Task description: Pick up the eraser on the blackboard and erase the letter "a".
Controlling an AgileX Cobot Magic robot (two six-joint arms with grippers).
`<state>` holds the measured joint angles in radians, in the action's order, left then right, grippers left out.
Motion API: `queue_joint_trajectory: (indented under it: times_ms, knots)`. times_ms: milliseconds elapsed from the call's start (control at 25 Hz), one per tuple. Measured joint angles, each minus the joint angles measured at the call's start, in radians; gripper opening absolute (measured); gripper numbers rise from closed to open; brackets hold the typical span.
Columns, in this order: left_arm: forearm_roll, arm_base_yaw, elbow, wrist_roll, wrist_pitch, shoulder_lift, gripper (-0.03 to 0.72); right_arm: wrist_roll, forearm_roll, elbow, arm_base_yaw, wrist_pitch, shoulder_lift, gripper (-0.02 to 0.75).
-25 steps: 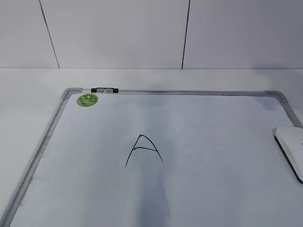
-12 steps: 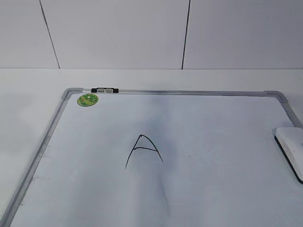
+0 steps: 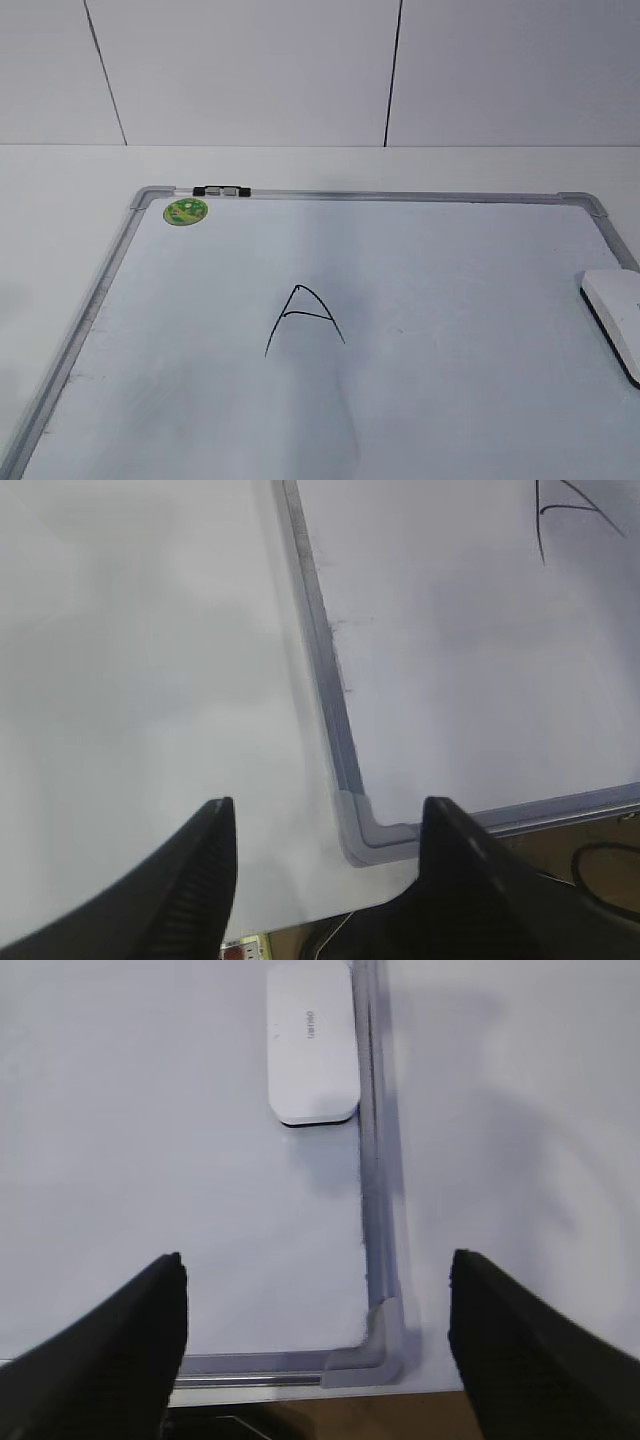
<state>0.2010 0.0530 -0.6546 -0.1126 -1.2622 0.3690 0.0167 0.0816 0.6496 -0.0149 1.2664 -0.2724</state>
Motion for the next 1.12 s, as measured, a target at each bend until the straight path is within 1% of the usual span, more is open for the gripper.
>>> queue_joint_trajectory:
  times_ms: [160, 320, 440, 1000, 1120]
  knots:
    - [-0.020, 0.000, 0.076, 0.001, 0.040, -0.069, 0.438, 0.000, 0.050, -0.047, 0.000, -0.009, 0.062, 0.617]
    - [-0.075, 0.000, 0.124, 0.004, 0.115, -0.085, 0.438, 0.000, 0.068, -0.111, 0.000, -0.083, 0.073, 0.608]
    - [-0.086, 0.000, 0.133, 0.004, 0.163, -0.085, 0.433, 0.000, 0.075, -0.146, 0.000, -0.108, 0.073, 0.597]
    - [-0.090, 0.000, 0.146, 0.004, 0.161, -0.085, 0.423, 0.002, 0.077, -0.150, 0.000, -0.124, 0.073, 0.594]
    - [-0.090, 0.000, 0.146, 0.004, 0.161, -0.085, 0.381, 0.002, 0.071, -0.150, 0.000, -0.124, 0.073, 0.594]
